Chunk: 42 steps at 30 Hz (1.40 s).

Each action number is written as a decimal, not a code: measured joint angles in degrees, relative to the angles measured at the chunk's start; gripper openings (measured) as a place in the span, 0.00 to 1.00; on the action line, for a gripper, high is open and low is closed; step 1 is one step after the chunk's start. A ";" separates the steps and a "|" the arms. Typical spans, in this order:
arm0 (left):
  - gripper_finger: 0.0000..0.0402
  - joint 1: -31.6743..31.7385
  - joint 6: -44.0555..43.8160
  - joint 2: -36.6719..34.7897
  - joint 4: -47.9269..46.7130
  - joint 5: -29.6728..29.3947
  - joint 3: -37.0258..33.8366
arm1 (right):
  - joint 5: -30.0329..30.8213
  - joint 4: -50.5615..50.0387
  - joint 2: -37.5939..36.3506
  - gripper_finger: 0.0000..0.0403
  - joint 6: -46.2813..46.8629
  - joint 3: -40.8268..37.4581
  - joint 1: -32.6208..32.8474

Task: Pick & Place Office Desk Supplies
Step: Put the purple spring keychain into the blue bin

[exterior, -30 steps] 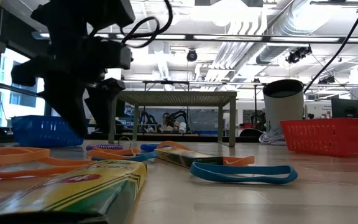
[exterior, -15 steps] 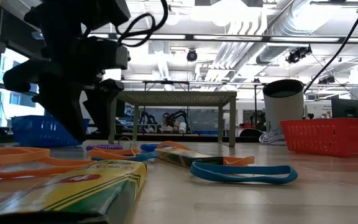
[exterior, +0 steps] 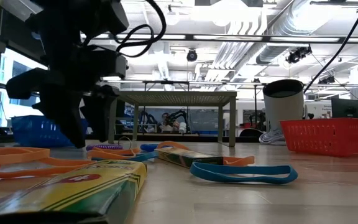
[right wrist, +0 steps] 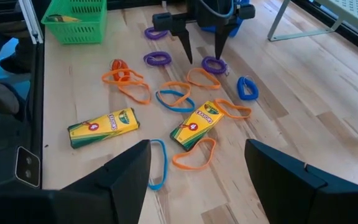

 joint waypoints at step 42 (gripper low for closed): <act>0.65 -0.60 -1.37 0.02 0.27 0.13 -0.05 | -1.96 2.29 2.56 0.62 -2.80 0.00 -1.10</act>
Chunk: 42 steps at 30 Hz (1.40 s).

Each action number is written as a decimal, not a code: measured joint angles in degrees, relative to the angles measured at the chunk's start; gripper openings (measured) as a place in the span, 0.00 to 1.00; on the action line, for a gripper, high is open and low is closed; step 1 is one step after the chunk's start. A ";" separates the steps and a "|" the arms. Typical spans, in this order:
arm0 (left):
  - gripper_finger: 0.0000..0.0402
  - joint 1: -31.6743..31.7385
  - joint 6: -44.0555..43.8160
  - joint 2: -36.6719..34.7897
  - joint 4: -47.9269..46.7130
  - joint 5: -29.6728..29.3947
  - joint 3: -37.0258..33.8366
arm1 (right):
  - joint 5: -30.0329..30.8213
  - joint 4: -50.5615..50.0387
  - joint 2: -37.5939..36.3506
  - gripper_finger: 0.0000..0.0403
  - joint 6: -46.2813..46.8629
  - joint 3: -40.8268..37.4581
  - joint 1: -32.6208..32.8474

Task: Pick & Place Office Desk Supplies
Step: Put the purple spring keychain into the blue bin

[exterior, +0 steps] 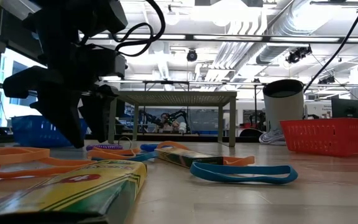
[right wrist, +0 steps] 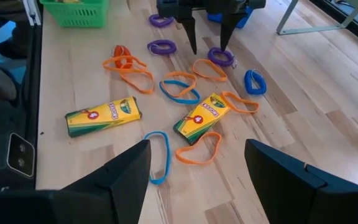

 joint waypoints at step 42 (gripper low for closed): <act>0.03 0.41 -6.42 8.08 -1.70 -4.60 0.20 | -0.21 0.98 0.00 0.62 -0.05 0.00 0.00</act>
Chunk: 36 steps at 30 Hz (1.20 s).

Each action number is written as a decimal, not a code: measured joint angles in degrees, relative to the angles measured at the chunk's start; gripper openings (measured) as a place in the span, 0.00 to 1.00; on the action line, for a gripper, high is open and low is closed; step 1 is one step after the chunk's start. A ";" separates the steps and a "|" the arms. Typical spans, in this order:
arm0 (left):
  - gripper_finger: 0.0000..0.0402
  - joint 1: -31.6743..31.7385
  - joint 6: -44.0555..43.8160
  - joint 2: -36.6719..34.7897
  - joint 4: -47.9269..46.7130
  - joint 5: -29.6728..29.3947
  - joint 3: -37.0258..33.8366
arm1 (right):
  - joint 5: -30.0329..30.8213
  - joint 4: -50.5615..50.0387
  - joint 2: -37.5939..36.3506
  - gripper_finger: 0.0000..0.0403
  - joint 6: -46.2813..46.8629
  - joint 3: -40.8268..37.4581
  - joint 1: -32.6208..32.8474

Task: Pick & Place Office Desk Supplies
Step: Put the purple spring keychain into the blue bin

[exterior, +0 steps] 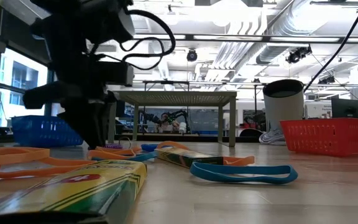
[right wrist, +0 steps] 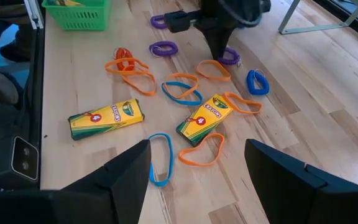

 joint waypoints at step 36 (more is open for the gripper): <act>0.02 -8.09 -37.19 -27.51 -49.78 -19.47 13.29 | -0.02 0.50 0.00 0.62 0.01 0.00 0.04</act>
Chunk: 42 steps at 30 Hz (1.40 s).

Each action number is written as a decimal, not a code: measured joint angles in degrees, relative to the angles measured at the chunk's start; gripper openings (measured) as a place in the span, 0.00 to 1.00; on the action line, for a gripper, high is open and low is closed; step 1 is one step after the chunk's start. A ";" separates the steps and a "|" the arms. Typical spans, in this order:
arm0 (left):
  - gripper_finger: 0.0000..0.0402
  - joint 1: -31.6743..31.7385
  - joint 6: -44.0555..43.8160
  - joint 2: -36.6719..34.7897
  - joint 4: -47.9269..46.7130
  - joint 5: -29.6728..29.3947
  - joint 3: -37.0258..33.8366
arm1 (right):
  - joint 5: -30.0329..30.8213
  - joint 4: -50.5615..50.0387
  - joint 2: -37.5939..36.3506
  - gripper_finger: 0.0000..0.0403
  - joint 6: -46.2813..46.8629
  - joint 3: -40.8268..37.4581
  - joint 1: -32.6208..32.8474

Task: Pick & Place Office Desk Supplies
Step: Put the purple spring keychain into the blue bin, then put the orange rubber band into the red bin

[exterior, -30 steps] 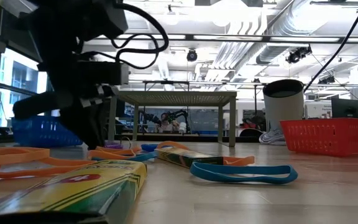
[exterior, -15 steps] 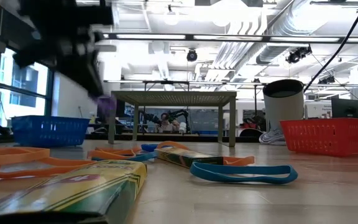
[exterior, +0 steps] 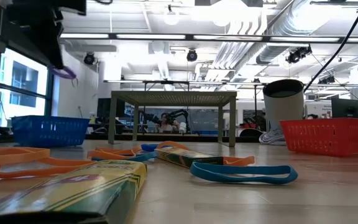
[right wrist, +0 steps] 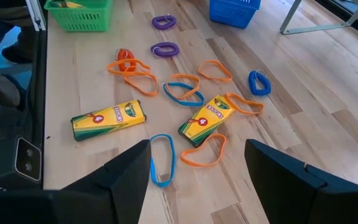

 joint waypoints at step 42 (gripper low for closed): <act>0.27 15.75 6.99 -5.97 6.75 7.98 -12.84 | 0.04 -0.02 0.00 0.62 0.00 0.00 -0.02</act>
